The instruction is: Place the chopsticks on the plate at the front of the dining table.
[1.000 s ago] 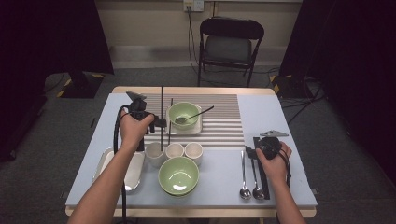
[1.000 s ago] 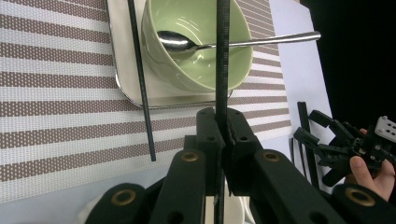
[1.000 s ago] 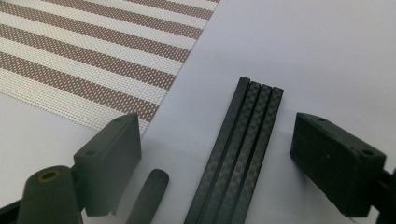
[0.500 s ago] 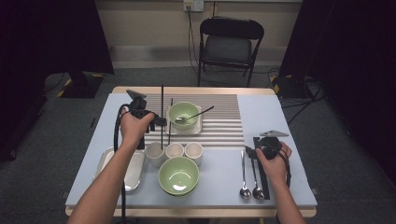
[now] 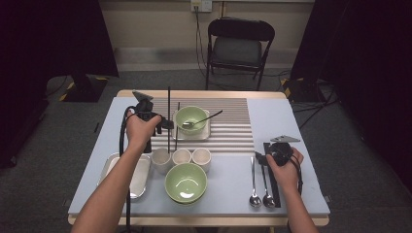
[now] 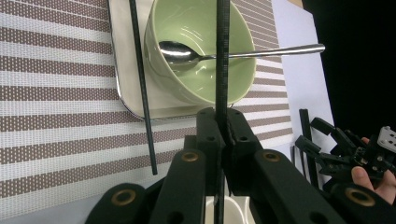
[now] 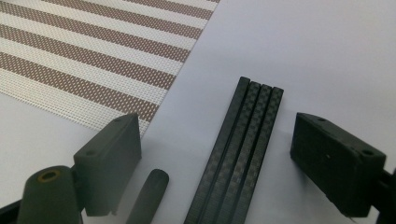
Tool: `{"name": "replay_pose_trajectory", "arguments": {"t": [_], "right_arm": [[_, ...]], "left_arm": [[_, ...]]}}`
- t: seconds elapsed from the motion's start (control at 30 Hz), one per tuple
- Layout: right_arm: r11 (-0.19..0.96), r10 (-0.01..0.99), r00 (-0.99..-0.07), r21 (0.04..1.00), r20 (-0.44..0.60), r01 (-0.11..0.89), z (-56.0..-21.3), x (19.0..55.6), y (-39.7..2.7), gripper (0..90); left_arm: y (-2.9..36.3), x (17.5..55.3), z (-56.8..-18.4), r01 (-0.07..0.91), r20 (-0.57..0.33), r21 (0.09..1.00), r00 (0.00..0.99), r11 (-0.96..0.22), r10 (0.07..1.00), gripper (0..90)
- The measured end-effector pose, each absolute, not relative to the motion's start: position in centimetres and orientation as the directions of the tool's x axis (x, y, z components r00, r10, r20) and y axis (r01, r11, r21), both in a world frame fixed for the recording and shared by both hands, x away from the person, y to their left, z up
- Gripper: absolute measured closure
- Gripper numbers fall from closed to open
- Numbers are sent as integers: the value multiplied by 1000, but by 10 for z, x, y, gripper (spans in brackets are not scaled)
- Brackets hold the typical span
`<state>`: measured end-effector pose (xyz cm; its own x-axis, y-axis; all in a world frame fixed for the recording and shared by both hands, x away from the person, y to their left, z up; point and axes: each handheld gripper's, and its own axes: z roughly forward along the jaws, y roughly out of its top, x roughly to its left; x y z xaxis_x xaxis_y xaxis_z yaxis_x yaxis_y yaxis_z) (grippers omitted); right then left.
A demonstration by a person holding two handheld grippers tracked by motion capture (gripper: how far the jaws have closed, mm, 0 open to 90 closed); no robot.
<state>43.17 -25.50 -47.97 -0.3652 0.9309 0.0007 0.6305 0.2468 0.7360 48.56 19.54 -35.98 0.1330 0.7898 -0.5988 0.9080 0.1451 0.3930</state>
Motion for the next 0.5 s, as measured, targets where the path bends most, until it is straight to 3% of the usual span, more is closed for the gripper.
{"name": "replay_pose_trajectory", "arguments": {"t": [0.5], "right_arm": [[246,931,-365,736,1,630,-480,432,-255,152]], "left_arm": [[195,493,-360,899,-606,401,115,177,787,864]]}}
